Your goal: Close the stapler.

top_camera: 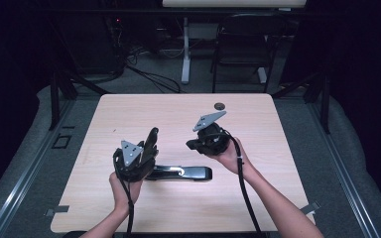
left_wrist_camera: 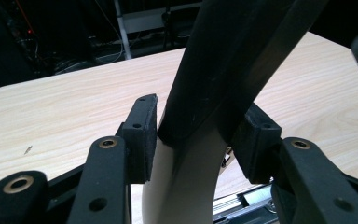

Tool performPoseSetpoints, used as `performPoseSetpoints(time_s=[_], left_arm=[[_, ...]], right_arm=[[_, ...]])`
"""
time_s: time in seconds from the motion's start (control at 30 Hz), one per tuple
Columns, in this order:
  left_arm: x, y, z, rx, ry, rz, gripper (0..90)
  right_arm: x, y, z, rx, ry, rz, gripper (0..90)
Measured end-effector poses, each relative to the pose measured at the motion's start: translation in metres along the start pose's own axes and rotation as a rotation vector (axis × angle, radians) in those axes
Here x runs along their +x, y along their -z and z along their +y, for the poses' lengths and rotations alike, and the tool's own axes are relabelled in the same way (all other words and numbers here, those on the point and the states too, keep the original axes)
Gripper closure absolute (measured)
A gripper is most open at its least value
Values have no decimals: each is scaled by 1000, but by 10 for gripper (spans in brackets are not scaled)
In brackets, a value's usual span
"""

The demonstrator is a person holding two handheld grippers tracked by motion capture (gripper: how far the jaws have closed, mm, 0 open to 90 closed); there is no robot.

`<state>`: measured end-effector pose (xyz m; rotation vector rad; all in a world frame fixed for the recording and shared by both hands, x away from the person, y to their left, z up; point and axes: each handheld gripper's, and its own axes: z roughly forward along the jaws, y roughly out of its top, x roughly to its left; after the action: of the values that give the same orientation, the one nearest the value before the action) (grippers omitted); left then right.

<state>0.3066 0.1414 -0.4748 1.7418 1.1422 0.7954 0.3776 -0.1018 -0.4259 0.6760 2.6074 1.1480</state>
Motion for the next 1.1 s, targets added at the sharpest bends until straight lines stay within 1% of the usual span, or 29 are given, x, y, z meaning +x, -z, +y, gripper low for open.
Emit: performPoseSetpoints(time_s=[0.03,0.07,0.1,0.13,0.17,0.2,0.23,0.27,0.3,0.47,0.57,0.7,0.73,0.77,0.8,0.87,0.9,0.97,1.0,1.03,1.07,1.1], left_arm=[[-2,-1,0,4,-11,-8,535],[-7,-3,-1,11,-34,-8,526],[-9,-4,-1,11,-46,-12,519],[-14,-6,-2,17,-69,-17,515],[-16,-7,-2,20,-81,-16,511],[-20,-8,-3,25,-105,-16,508],[-22,-9,-4,28,-116,-13,506],[-23,-9,-4,24,-115,-5,511],[-22,-9,-4,27,-114,-8,511],[-23,-10,-4,30,-110,-14,507],[-23,-12,-4,40,-106,-33,486],[-20,-14,-3,58,-96,-70,448],[-18,-15,-3,68,-88,-89,440],[-16,-16,-3,73,-77,-101,421],[-13,-17,-2,77,-63,-133,406],[-10,-18,-2,84,-55,-141,369],[-8,-18,-1,96,-56,-157,355],[-6,-18,-1,94,-59,-170,326],[-5,-18,-1,95,-62,-197,312],[-5,-17,0,102,-74,-215,286],[-4,-17,0,107,-87,-219,261],[-2,-16,1,108,-96,-234,233]], right_arm=[[2,1,4,-18,5,1,894],[4,2,8,-33,9,11,895],[7,2,12,-53,13,14,899],[9,3,14,-61,19,19,900],[12,3,18,-77,24,27,900],[13,3,19,-87,27,29,900],[16,3,21,-102,31,29,900],[17,3,22,-108,32,34,900],[19,3,23,-103,37,44,900],[20,4,21,-129,23,60,900],[21,5,19,-135,28,56,900],[19,3,15,-130,20,46,900],[18,2,15,-129,17,47,900],[18,2,14,-129,14,45,900],[17,2,14,-129,15,40,900],[15,2,12,-128,8,37,900],[14,2,12,-132,3,38,900],[12,2,11,-128,-2,34,900],[11,2,10,-128,-5,34,900],[10,2,9,-127,-8,33,900],[9,3,9,-128,-9,34,900],[9,3,8,-127,-10,34,900]])
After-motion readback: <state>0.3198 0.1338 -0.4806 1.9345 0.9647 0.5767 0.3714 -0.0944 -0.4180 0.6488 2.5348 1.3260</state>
